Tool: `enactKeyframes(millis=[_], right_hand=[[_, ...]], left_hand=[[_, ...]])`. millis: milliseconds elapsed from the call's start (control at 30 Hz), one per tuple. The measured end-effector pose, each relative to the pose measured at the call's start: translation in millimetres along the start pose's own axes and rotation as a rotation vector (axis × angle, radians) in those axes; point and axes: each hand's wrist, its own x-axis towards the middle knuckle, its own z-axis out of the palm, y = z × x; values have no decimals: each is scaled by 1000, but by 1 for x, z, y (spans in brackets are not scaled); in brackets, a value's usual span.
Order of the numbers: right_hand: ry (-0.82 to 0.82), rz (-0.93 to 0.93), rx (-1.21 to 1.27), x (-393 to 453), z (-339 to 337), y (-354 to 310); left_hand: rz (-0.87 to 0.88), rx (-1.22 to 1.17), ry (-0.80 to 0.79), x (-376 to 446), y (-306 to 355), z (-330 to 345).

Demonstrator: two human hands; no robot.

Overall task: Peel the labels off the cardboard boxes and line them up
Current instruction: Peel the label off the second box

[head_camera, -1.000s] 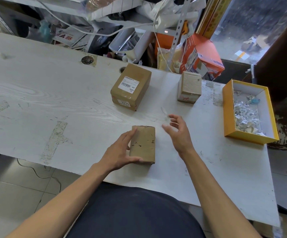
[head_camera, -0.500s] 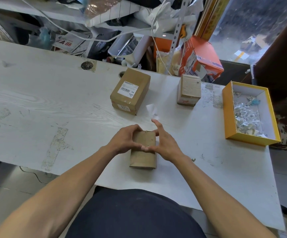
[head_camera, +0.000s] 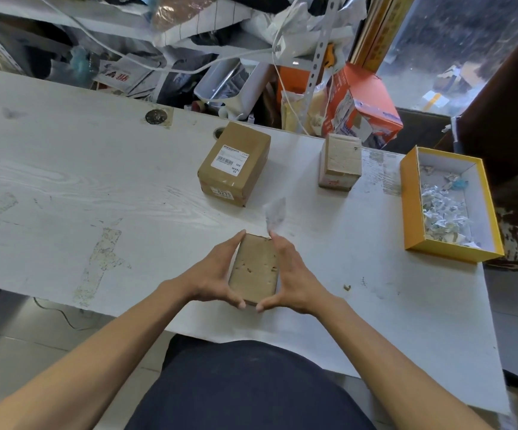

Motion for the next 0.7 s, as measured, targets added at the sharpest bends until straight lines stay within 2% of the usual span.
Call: enactKeyframes(millis=[133,267,467,567,700], right_hand=[[140,150,77,21,-9,-13],[223,190,77,40,-21,-15],[199,219,102,48,-32,-14],[238,260,210,52,-42,-18],[359,387,430,64,-60,-32]], left_hand=[[-71,-125,2,15,7,-3],[-97,-159,199,40,21,-14],[-197,-88,376,56,26,-16],[-223,-63,401,55,24,-24],[-263,-90,343,48,31,-44]])
